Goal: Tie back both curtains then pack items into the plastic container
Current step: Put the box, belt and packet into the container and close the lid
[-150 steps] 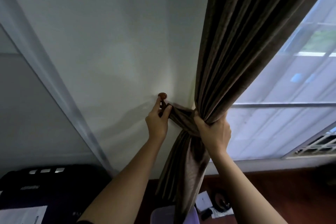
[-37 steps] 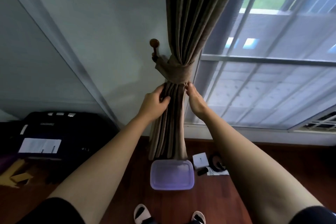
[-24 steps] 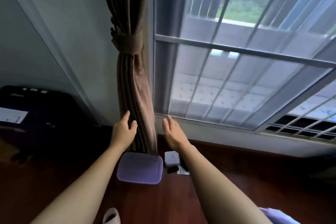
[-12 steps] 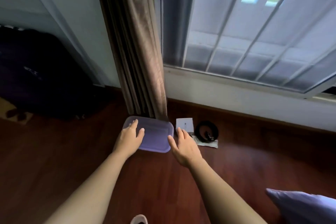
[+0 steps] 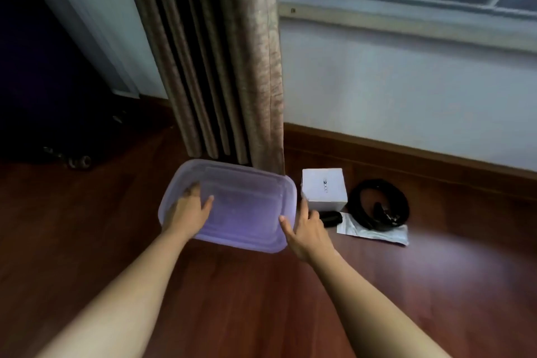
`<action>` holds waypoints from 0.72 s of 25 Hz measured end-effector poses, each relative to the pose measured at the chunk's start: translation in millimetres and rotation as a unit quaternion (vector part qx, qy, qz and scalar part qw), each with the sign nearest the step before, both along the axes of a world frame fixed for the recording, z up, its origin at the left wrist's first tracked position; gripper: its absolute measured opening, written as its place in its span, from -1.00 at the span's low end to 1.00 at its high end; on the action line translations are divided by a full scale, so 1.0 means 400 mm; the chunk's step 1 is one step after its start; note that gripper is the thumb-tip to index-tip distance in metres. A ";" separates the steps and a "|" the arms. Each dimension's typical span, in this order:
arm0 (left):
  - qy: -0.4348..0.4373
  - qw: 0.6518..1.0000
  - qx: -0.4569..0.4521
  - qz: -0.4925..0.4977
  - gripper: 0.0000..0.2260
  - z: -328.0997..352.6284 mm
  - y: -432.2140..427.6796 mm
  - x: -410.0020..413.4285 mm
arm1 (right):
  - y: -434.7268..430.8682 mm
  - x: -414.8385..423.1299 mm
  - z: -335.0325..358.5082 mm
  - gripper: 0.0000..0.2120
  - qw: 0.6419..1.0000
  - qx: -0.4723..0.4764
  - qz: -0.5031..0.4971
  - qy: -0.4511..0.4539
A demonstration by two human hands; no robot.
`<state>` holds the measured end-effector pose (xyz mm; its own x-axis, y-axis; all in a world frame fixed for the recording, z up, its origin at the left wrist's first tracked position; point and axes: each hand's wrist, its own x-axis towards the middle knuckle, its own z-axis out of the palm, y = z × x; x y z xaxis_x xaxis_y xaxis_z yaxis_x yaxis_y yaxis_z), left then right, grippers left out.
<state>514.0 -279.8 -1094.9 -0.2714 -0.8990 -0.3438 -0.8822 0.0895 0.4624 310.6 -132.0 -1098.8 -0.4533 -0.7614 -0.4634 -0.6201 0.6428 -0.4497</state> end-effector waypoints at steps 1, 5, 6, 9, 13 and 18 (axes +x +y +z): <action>-0.016 1.000 -0.015 0.010 -0.50 -0.035 -0.021 -0.002 | -0.014 -0.009 -0.036 -0.23 1.000 0.001 -0.003 0.008; -0.123 0.986 -0.100 0.060 -0.42 -0.109 -0.114 0.048 | -0.049 -0.032 -0.117 -0.20 1.000 -0.004 -0.011 -0.011; -0.127 0.984 -0.089 0.085 -0.40 -0.118 -0.132 0.069 | -0.054 -0.036 -0.128 -0.19 1.000 -0.003 -0.013 -0.026; -0.086 0.987 0.025 0.136 -0.41 -0.158 -0.178 0.115 | -0.071 -0.040 -0.166 -0.24 0.999 0.012 -0.012 -0.049; -0.059 0.994 0.053 0.081 -0.61 -0.172 -0.179 0.162 | -0.066 -0.044 -0.160 -0.38 0.996 0.005 0.006 -0.089; 0.043 0.972 0.208 0.104 -0.62 -0.107 -0.069 0.262 | 0.139 -0.029 -0.113 -0.46 0.992 -0.003 0.011 -0.126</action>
